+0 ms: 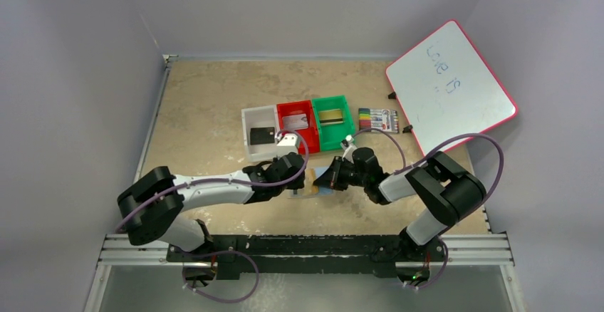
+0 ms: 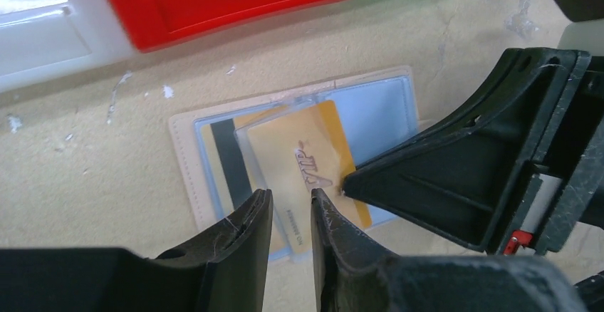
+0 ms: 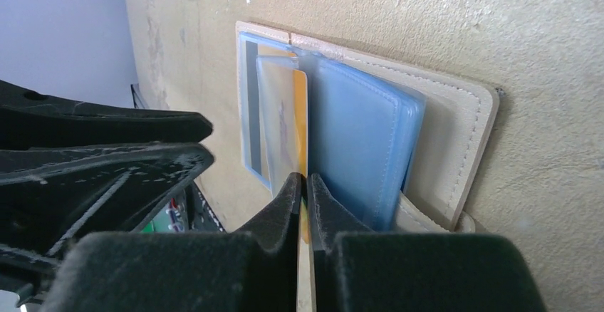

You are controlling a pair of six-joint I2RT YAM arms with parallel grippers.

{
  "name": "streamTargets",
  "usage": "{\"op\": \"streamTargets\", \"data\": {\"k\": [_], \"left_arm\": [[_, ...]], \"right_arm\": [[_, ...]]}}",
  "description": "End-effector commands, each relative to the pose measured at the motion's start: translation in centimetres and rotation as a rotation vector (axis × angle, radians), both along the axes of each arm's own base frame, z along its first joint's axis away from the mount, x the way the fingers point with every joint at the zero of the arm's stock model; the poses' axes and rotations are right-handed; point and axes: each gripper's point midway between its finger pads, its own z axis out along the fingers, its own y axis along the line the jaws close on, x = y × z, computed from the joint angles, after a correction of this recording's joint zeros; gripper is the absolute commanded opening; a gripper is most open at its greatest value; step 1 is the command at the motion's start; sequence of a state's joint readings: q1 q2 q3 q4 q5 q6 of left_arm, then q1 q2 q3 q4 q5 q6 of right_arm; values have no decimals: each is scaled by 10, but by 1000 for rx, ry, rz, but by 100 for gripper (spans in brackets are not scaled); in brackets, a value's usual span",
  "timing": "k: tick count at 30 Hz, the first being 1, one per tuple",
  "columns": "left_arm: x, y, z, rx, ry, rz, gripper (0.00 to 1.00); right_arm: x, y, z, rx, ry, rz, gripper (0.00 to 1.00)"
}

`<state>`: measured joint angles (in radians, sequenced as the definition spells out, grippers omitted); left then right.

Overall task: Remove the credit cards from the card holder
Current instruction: Remove the credit card from the card holder.

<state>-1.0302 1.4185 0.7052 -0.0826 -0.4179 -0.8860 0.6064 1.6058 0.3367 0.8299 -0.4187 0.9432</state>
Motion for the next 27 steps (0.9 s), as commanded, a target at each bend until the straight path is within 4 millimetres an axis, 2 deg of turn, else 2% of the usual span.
{"op": "streamTargets", "data": {"k": [1, 6, 11, 15, 16, 18, 20, 25, 27], "left_arm": [[4, -19, -5, 8, 0, -51, 24], [2, -25, -16, -19, 16, -51, 15], [-3, -11, -39, 52, 61, -22, 8], [-10, -3, -53, 87, 91, -22, 2], [-11, -2, -54, 89, 93, -23, 2], [-13, 0, -55, 90, 95, -21, 1], [-13, 2, -55, 94, 93, -17, 0], [-14, 11, -56, 124, 89, -8, 0], [-15, 12, -56, 125, 87, -10, 0]], "right_arm": [[3, 1, 5, 10, -20, -5, 6], [2, -2, 3, 2, -14, -11, 11], [3, -2, 7, 12, -21, -18, 18], [3, 5, 19, 71, -24, -11, 22], [2, 6, 22, 89, -28, -7, 22], [3, 8, 26, 110, -30, -5, 13], [5, 7, 25, 106, -27, -24, 8], [7, 0, 20, 79, -17, -62, 15], [6, 1, 23, 91, -25, -48, 14]]}}
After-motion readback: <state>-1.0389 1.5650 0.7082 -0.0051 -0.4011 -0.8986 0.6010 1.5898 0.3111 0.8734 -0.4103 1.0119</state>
